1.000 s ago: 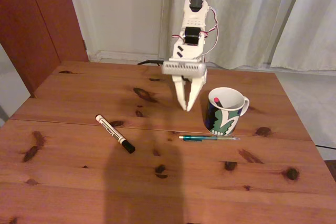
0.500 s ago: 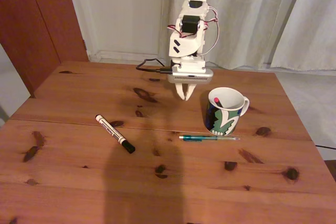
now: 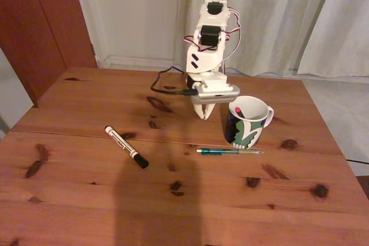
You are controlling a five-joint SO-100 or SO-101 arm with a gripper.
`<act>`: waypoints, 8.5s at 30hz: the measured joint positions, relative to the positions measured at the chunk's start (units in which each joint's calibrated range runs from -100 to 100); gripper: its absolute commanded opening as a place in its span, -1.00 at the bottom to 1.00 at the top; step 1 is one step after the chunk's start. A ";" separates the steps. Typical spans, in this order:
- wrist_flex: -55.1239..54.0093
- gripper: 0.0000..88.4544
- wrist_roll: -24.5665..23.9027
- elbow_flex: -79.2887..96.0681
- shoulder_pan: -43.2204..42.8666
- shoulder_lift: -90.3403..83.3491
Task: Clean up the desk and place the pens and markers into the cup
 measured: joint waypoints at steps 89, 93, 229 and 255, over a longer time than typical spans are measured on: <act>9.29 -0.98 19.63 -21.66 -3.52 17.63; 9.29 -0.98 19.63 -21.66 -3.15 17.54; -8.30 -0.98 -16.12 -15.88 31.24 19.92; -7.38 -0.98 -4.88 -15.80 31.24 19.92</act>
